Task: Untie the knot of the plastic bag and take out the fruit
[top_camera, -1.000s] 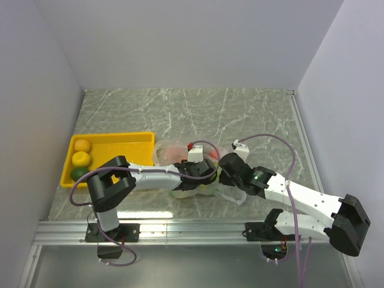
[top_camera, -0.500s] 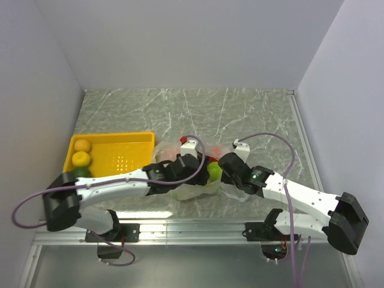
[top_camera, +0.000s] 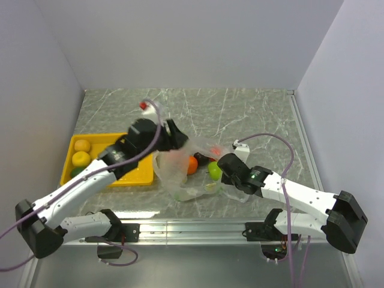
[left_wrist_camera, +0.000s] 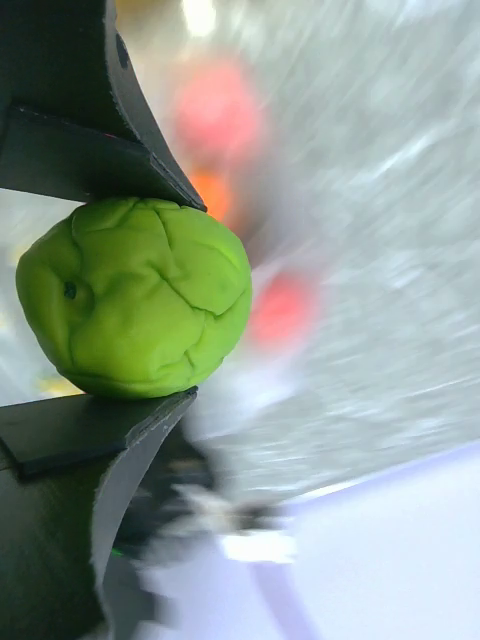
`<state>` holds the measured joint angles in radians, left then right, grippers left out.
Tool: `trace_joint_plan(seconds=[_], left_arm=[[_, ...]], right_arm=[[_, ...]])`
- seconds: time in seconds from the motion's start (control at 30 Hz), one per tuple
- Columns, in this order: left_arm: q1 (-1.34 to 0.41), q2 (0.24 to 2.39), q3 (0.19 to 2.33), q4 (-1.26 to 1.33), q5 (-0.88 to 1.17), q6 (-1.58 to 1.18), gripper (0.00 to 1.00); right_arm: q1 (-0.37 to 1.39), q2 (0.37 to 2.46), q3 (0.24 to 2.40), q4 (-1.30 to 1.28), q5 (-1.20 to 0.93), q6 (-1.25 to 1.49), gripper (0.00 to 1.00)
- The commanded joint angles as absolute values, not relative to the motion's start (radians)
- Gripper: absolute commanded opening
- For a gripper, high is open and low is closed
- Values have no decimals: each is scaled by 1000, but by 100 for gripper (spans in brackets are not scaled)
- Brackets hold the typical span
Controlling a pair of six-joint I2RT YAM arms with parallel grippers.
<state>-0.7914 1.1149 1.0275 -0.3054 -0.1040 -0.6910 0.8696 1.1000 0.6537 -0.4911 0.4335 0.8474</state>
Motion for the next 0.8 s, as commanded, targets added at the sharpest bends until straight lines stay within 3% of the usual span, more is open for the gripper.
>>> trace_joint_plan(seconds=[0.0, 0.23, 0.37, 0.53, 0.63, 0.67, 0.77], left_arm=[[-659, 1037, 1124, -379, -196, -712, 12], [-232, 1002, 1007, -450, -206, -785, 10], [-5, 1026, 847, -379, -150, -811, 16], [72, 1058, 694, -310, -192, -857, 18], [84, 1063, 661, -287, -204, -851, 30], [87, 1071, 661, -287, -212, -847, 49], [87, 1065, 673, -311, -224, -833, 87]], right_arm=[[862, 1081, 638, -489, 476, 864, 0], [864, 1089, 655, -485, 463, 842, 0], [862, 1094, 670, -489, 460, 827, 0], [862, 1088, 681, -489, 454, 805, 0], [865, 1080, 684, -485, 437, 796, 0], [865, 1078, 683, -482, 428, 795, 0], [864, 1074, 686, -479, 426, 785, 0]])
